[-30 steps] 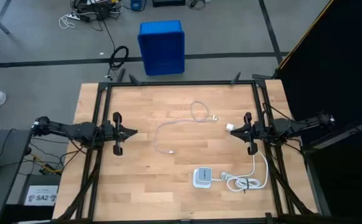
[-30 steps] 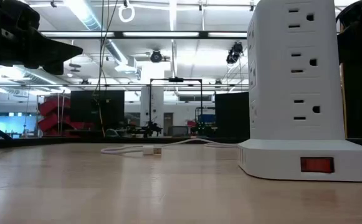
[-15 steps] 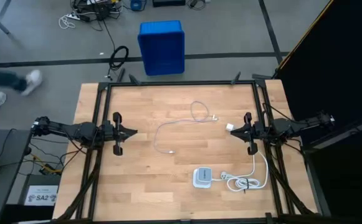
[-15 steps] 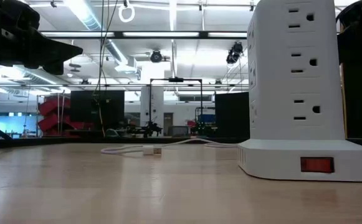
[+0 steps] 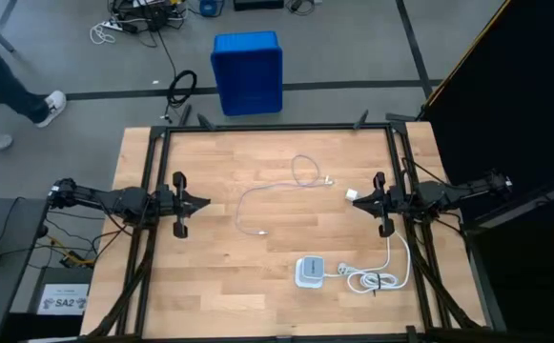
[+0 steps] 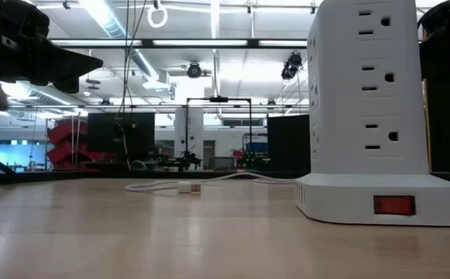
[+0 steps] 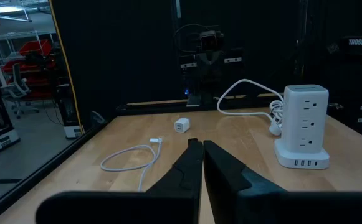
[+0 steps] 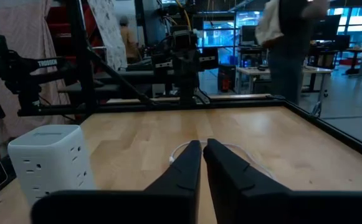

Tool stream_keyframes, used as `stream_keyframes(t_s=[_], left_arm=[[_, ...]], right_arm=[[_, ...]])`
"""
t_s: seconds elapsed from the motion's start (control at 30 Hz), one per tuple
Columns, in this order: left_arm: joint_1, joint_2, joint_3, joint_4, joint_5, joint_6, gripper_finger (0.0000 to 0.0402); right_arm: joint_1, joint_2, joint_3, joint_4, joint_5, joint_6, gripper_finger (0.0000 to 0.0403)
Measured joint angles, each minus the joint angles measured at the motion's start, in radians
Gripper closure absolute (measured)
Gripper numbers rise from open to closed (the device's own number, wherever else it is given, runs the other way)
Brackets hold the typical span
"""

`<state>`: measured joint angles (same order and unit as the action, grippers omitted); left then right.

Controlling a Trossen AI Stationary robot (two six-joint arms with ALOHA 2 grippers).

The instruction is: Insert USB

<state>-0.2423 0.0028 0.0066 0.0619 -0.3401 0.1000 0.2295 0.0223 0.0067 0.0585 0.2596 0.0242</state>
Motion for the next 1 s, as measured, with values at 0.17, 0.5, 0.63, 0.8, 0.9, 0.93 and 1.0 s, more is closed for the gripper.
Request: stream_keyframes(t_s=[0.17,0.5,0.63,0.8,0.9,0.93,1.0], left_arm=[[0.000,0.000,0.000,0.000,0.000,0.000,0.0401],[0.000,0.000,0.000,0.000,0.000,0.000,0.0401],[0.000,0.000,0.000,0.000,0.000,0.000,0.0401],[0.000,0.000,0.000,0.000,0.000,0.000,0.0401],[0.000,0.000,0.000,0.000,0.000,0.000,0.0401],[0.000,0.000,0.000,0.000,0.000,0.000,0.0401],[0.000,0.000,0.000,0.000,0.000,0.000,0.0401]], right_arm=[[0.000,0.000,0.000,0.000,0.000,0.000,0.0393],[0.000,0.000,0.000,0.000,0.000,0.000,0.0400],[0.000,0.000,0.000,0.000,0.000,0.000,0.0394],[-0.006,0.000,0.002,-0.001,0.041,-0.294,0.0394],[-0.007,0.000,0.003,0.001,0.059,-0.484,0.0398],[-0.007,0.000,0.003,0.004,0.059,-0.509,0.0400],[-0.006,0.000,0.003,0.013,0.059,-0.515,0.0402]])
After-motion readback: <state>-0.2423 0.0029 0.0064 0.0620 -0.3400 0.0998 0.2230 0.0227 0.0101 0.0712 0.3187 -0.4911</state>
